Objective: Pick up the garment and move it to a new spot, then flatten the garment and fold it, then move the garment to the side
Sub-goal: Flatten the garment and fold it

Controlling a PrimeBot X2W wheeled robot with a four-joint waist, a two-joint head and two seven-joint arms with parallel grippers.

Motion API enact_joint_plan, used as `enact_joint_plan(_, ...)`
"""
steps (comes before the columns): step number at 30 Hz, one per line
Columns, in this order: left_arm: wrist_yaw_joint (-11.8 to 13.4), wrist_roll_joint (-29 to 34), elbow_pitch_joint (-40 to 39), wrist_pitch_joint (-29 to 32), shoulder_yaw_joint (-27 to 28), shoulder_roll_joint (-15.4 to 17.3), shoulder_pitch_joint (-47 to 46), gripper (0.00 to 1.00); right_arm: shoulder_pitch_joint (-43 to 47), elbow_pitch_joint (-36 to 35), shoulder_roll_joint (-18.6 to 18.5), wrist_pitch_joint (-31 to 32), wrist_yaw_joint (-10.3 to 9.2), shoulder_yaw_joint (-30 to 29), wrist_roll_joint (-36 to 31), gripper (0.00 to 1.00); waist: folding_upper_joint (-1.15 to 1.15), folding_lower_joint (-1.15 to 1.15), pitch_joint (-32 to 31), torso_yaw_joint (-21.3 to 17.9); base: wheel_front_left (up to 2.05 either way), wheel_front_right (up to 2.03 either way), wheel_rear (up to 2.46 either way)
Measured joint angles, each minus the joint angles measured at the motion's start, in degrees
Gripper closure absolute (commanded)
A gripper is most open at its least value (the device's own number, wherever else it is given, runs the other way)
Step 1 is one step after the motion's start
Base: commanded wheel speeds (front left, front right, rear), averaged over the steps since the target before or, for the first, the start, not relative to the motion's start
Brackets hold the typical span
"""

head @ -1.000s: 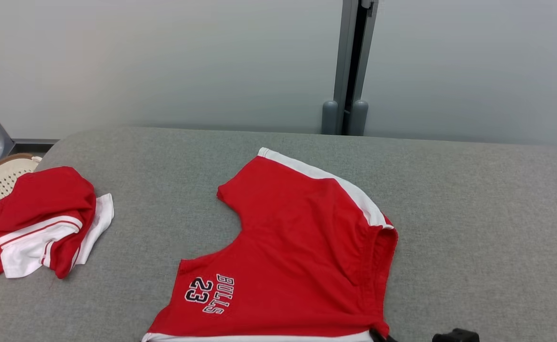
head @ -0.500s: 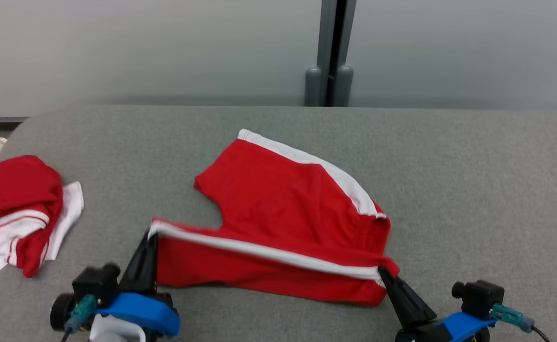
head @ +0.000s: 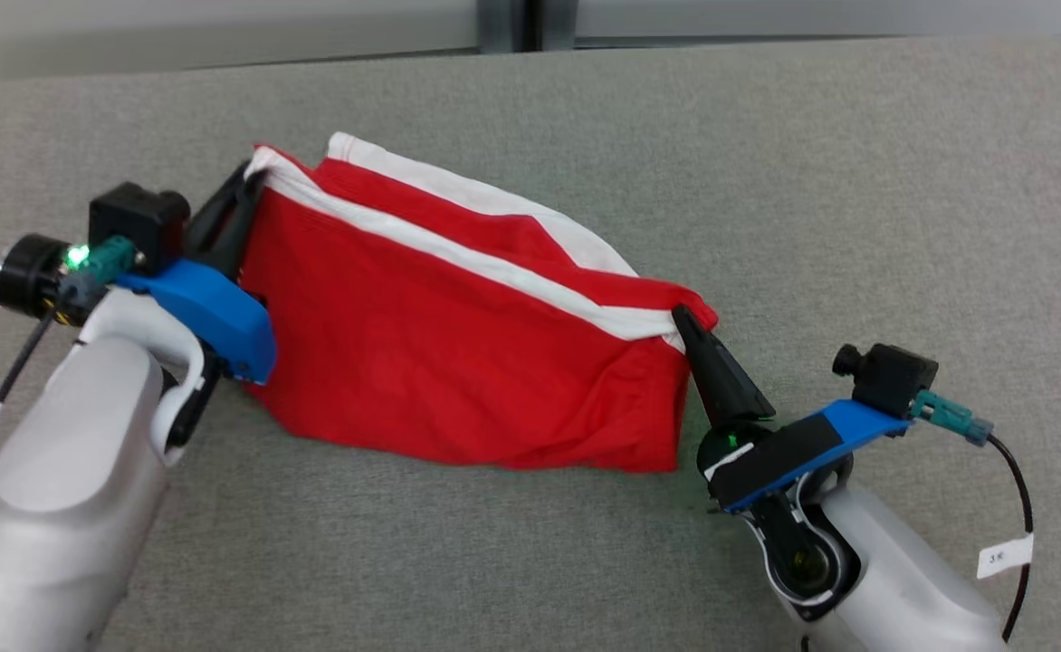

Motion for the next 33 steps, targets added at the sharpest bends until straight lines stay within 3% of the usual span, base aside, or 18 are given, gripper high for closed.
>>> enact_joint_plan(7, 0.0, -5.4, 4.2, 1.3, -9.0, 3.4, -9.4, 1.00, -5.1, 1.3, 1.0, -0.1, 0.01, 2.0, 3.6, 1.00, 0.00, 0.00, 4.3, -2.5, 0.00, 0.00, 0.00)
enact_joint_plan(19, 0.0, -10.4, 11.9, -2.6, -16.1, 4.1, -16.5, 1.00, -6.9, 1.8, 2.0, -0.3, 0.03, 0.1, 4.0, 1.00, 0.00, -0.01, 6.0, -4.5, 0.00, 0.00, 0.00)
enact_joint_plan(20, 0.0, -10.7, 12.7, -2.8, -16.6, 3.9, -16.8, 0.44, -6.9, 2.0, 2.0, -0.3, 0.03, 0.2, 3.6, 0.75, 0.00, -0.01, 6.0, -4.5, 0.00, 0.00, 0.00)
enact_joint_plan(21, 0.0, -11.0, 13.3, -3.0, -17.0, 3.6, -16.9, 0.44, -6.9, 2.2, 2.0, -0.3, 0.03, 0.3, 3.2, 0.75, 0.00, -0.01, 6.0, -4.5, 0.00, 0.00, 0.00)
enact_joint_plan(22, 0.0, -11.3, 14.0, -3.5, -17.1, 3.3, -16.9, 0.00, -6.8, 2.4, 2.1, -0.3, 0.03, 0.1, 2.6, 0.13, 0.00, -0.01, 6.0, -4.4, 0.00, 0.00, 0.00)
enact_joint_plan(23, 0.0, -11.6, 14.8, -4.0, -17.2, 3.0, -16.9, 0.00, -6.8, 2.6, 2.1, -0.3, 0.03, 0.1, 1.8, 0.00, 0.00, -0.01, 5.9, -4.4, 0.00, 0.00, 0.00)
enact_joint_plan(33, 0.0, -15.6, 21.0, -6.9, -14.6, 0.9, -12.1, 0.00, -3.3, 5.8, 2.4, -0.3, 0.02, -5.1, -6.3, 0.00, 0.00, -0.02, 3.8, -3.7, 0.00, 0.00, 0.00)
